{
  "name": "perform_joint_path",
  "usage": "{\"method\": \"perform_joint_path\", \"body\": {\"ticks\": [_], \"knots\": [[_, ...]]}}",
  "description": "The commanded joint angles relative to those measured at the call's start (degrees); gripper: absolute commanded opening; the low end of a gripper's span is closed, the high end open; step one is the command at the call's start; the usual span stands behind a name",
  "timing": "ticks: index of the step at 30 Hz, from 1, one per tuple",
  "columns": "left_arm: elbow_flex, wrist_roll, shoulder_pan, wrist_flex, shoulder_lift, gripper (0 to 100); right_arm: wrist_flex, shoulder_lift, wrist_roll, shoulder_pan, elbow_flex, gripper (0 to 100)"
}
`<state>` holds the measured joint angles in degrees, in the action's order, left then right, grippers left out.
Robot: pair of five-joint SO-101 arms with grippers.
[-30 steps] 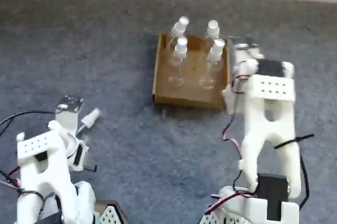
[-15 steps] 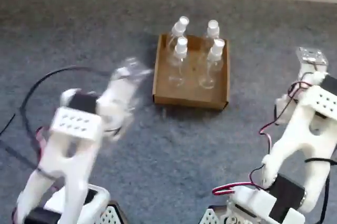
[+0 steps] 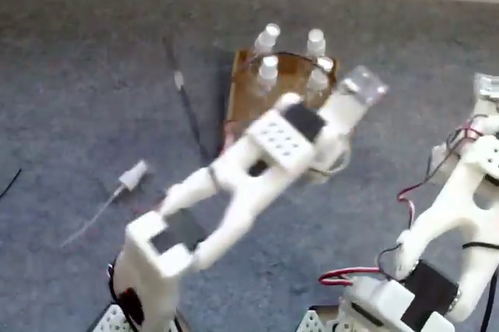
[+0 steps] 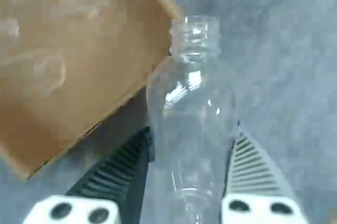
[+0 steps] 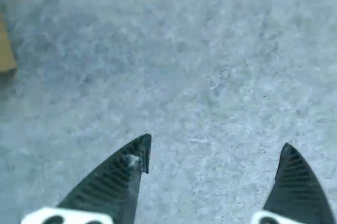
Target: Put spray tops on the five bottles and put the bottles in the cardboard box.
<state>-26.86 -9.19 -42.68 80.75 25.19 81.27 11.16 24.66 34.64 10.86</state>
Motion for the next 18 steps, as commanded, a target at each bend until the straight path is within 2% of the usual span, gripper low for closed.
{"method": "perform_joint_path", "body": {"ticks": [1, 4, 10, 15, 18], "knots": [[-13.76, -3.87, -2.33, -0.97, 9.01, 4, -2.42, 0.31, -0.79, 2.95, -1.01, 31.0], [-22.11, -5.71, -2.24, -1.05, 16.13, 5, -2.42, 0.31, -0.53, 3.21, -1.01, 31.0], [-36.26, -5.89, -2.42, 0.44, 23.34, 19, -2.42, 0.31, -0.62, 2.51, -1.01, 31.0], [-45.32, -5.63, -2.24, 7.74, 23.52, 21, -2.33, 0.31, -0.7, 1.27, -0.84, 31.0], [-49.54, -5.54, -1.98, 12.66, 23.6, 25, -1.98, 0.31, -0.79, 0.4, -0.75, 31.0]]}}
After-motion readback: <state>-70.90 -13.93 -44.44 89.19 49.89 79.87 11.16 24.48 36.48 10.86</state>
